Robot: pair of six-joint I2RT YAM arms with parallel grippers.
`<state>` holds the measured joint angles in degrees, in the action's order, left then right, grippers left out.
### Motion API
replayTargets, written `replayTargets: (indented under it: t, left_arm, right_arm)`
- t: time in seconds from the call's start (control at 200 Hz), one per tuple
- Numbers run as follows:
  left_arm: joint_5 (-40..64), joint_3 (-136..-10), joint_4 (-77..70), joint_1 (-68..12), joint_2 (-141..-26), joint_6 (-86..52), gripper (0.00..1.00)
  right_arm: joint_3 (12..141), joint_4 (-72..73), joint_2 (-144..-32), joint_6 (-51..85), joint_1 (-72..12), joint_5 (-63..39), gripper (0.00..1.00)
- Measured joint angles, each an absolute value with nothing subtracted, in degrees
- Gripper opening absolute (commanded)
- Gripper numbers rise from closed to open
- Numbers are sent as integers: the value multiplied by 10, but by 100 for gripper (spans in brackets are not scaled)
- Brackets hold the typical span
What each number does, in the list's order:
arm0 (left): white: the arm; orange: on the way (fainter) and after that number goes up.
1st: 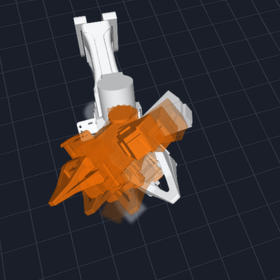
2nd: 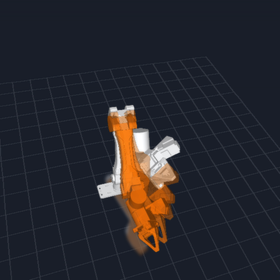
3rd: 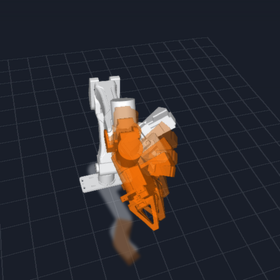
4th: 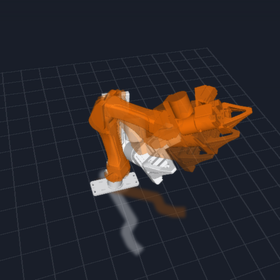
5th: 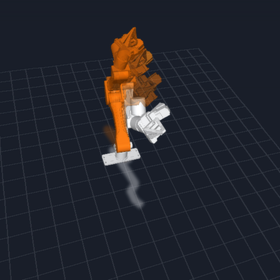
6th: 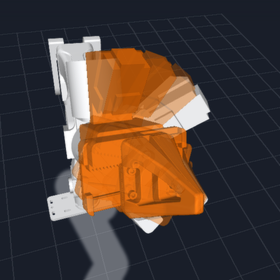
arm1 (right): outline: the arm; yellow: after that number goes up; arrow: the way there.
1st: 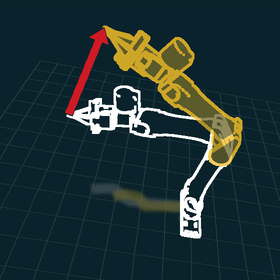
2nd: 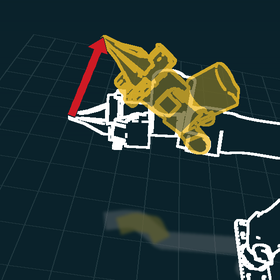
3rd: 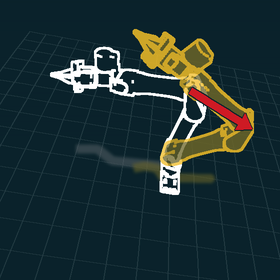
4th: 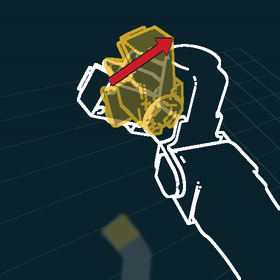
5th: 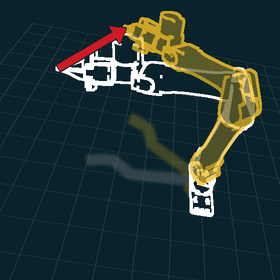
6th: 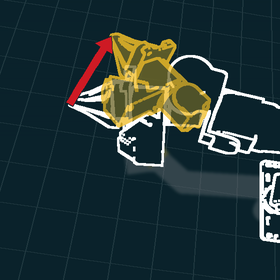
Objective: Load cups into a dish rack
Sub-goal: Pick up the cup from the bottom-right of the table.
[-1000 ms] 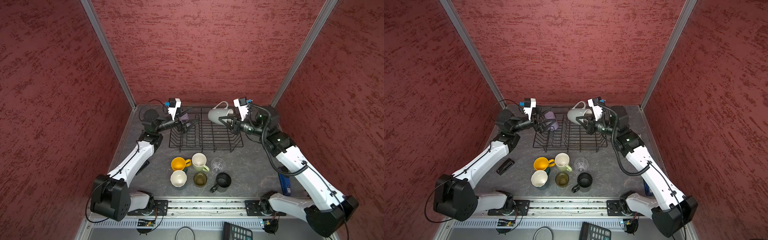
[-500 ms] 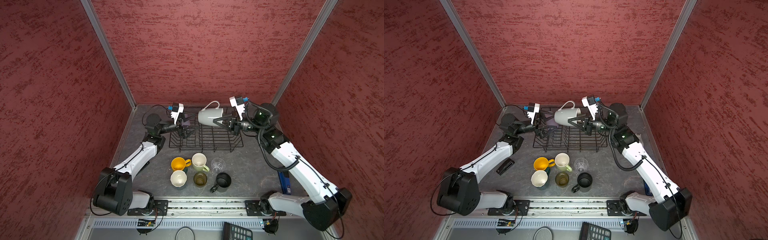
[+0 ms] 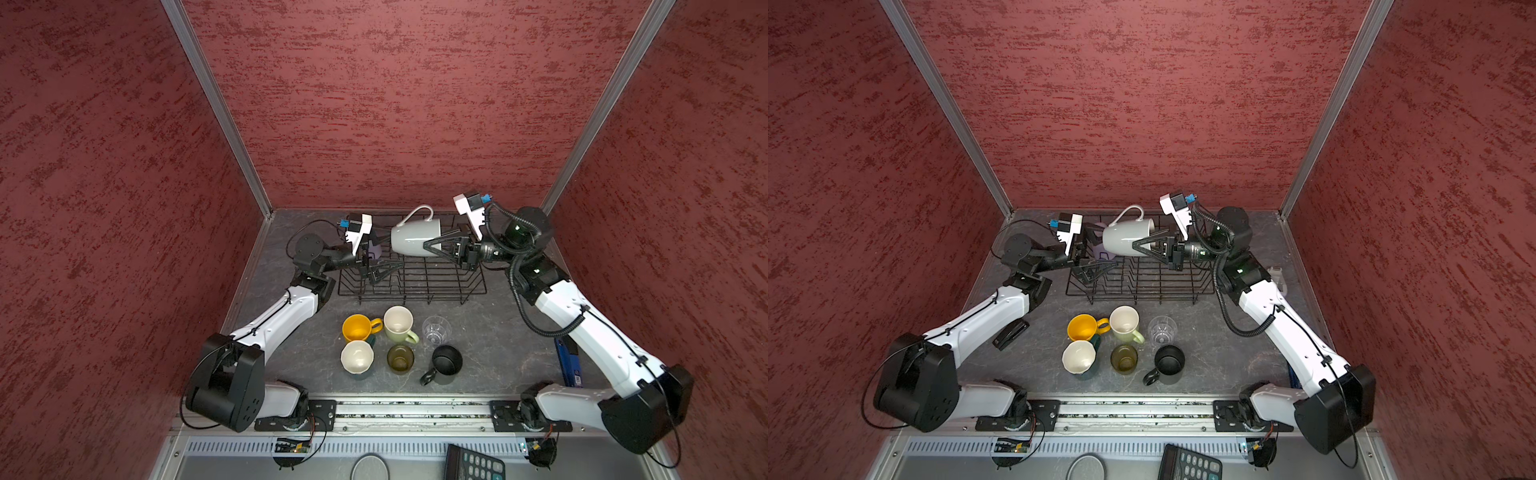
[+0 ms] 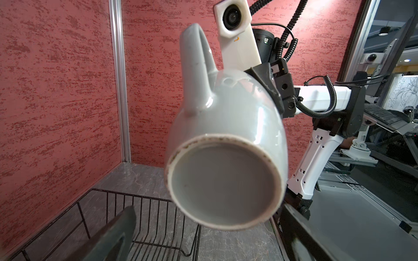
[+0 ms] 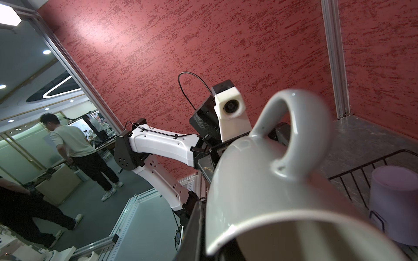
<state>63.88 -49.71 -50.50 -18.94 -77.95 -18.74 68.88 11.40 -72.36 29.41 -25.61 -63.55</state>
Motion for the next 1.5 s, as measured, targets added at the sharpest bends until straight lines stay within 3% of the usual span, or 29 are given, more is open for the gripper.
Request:
replayTargets:
  t: [0.947,1.503]
  left_arm:
    - [668,-518,-537,-206,-825,-175,100]
    - [681,-534,-545,-217,-841,-179,97]
  right_arm:
    - [599,317,-751,434,-260,-658,0]
    - [597,336,-762,442,-270,-658,0]
